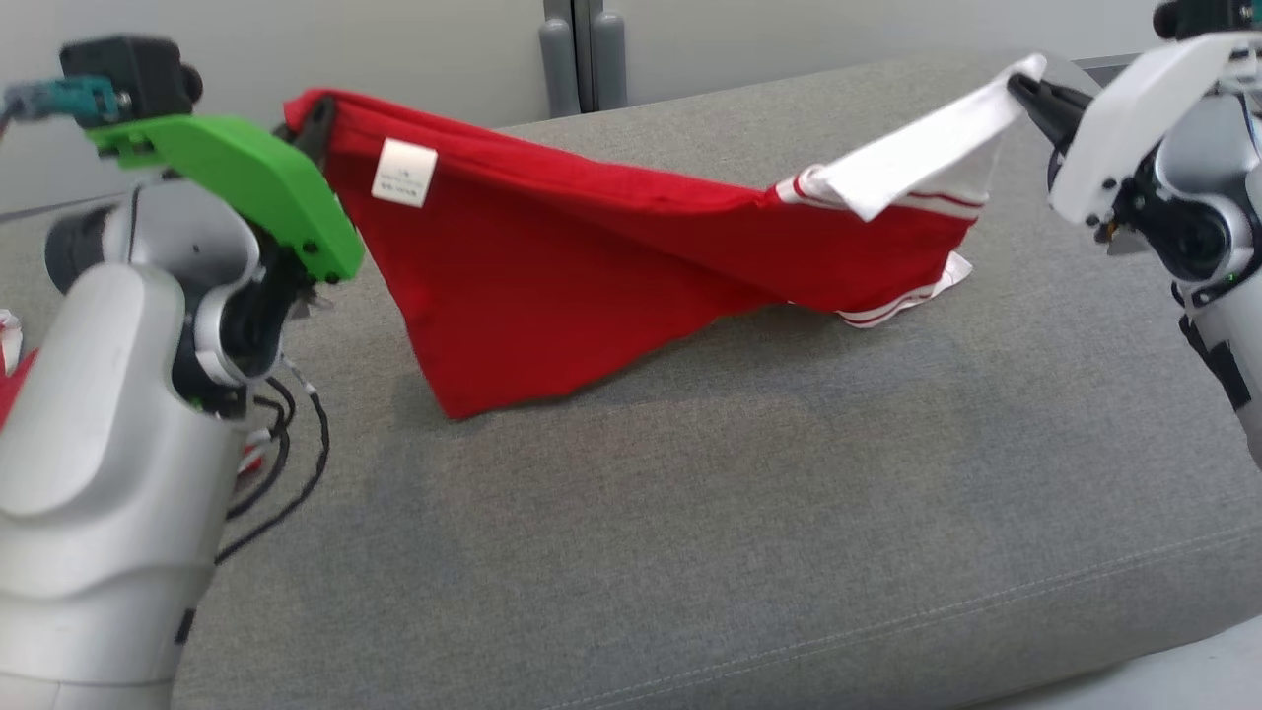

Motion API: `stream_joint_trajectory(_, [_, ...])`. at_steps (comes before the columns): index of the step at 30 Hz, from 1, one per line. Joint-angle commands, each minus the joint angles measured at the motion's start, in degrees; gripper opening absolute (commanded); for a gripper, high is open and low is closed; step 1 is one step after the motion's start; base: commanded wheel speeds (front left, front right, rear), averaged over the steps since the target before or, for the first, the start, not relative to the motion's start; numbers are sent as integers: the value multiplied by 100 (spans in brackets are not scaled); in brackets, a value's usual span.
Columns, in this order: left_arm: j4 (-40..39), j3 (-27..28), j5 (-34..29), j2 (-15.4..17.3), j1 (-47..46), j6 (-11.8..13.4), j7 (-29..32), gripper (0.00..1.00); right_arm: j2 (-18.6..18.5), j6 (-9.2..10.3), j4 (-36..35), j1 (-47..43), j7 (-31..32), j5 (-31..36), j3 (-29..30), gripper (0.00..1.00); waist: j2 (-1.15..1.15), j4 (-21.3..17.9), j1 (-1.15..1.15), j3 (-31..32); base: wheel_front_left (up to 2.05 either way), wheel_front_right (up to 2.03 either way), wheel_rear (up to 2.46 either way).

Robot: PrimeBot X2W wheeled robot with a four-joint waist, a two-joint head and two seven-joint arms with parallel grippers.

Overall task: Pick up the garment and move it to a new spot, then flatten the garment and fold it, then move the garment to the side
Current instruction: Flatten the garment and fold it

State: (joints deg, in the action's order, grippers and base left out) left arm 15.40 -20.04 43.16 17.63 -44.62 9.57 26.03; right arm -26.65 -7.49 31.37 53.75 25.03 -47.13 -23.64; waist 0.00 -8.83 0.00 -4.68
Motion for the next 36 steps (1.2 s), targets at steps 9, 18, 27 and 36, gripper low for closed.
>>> stream_joint_trajectory(9, [1290, -298, -656, 85, -2130, -104, 154, 0, 300, 0, 776, 1800, 446, 907, -176, 0, 0, 304, 0, -418, 0, 0, 0])
stream_joint_trajectory(18, [2073, -132, -674, -116, -3221, -304, -513, 0, 419, 2, 1731, 2948, -517, 1649, 335, 0, 0, 614, 0, -318, 0, 0, 0])
stream_joint_trajectory(27, [2122, -64, -467, -57, -3341, -657, -571, 0, 439, 3, 1741, 3232, -690, 1541, 186, 0, 0, 548, 0, 150, 0, 0, 0])
stream_joint_trajectory(36, [1686, 158, -168, -9, -3405, -612, -481, 0, 437, 3, 1481, 3596, -537, 1134, 213, 0, 0, 338, 0, 425, 0, 0, 0])
